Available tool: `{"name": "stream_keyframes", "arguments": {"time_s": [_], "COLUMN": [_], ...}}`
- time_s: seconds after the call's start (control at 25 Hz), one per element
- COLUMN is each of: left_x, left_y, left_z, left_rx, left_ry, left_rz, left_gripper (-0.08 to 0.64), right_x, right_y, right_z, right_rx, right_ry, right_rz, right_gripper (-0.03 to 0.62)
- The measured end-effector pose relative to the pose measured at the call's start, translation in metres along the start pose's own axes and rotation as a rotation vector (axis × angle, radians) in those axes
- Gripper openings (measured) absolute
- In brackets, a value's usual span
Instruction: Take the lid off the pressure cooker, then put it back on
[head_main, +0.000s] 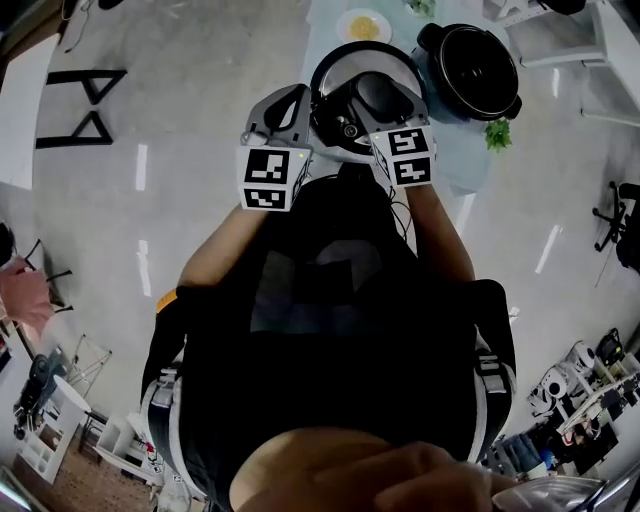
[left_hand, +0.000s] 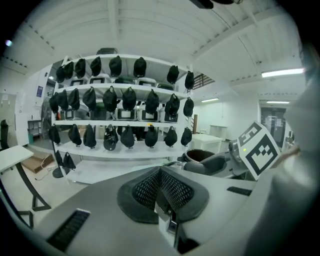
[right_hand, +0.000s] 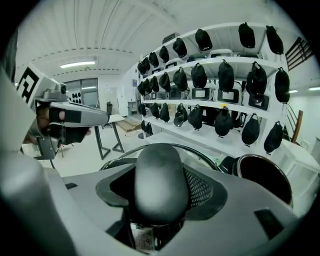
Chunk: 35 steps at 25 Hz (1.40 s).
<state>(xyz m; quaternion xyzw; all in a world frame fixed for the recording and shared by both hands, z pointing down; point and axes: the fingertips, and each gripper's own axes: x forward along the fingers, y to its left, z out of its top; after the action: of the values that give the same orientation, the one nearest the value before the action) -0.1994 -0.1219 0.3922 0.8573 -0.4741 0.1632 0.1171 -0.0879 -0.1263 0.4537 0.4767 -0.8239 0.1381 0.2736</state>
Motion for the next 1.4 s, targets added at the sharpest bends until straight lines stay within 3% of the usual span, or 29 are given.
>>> {"name": "stream_keyframes", "arguments": {"time_s": [0.28, 0.48, 0.6, 1.0, 1.4], "left_x": [-0.001, 0.002, 0.022, 0.109, 0.147], "left_y": [-0.033, -0.036, -0.055, -0.121, -0.125], "left_z": [0.024, 0.031, 0.040, 0.065, 0.061], "left_rx": [0.012, 0.009, 0.012, 0.059, 0.058], "left_ry": [-0.054, -0.068, -0.056, -0.001, 0.054], "left_rz": [-0.068, -0.058, -0.056, -0.017, 0.018], "left_gripper": [0.008, 0.008, 0.008, 0.008, 0.008], "right_x": [-0.048, -0.067, -0.077, -0.085, -0.055], "right_y": [-0.047, -0.079, -0.120, -0.259, -0.297], "right_z": [0.013, 0.021, 0.022, 0.008, -0.004], "right_rx": [0.014, 0.001, -0.031, -0.068, -0.040], "right_ry": [-0.019, -0.028, -0.019, 0.028, 0.063], "right_rz": [-0.075, -0.100, -0.113, -0.087, -0.038], "right_gripper": [0.290, 0.290, 0.290, 0.290, 0.290]}}
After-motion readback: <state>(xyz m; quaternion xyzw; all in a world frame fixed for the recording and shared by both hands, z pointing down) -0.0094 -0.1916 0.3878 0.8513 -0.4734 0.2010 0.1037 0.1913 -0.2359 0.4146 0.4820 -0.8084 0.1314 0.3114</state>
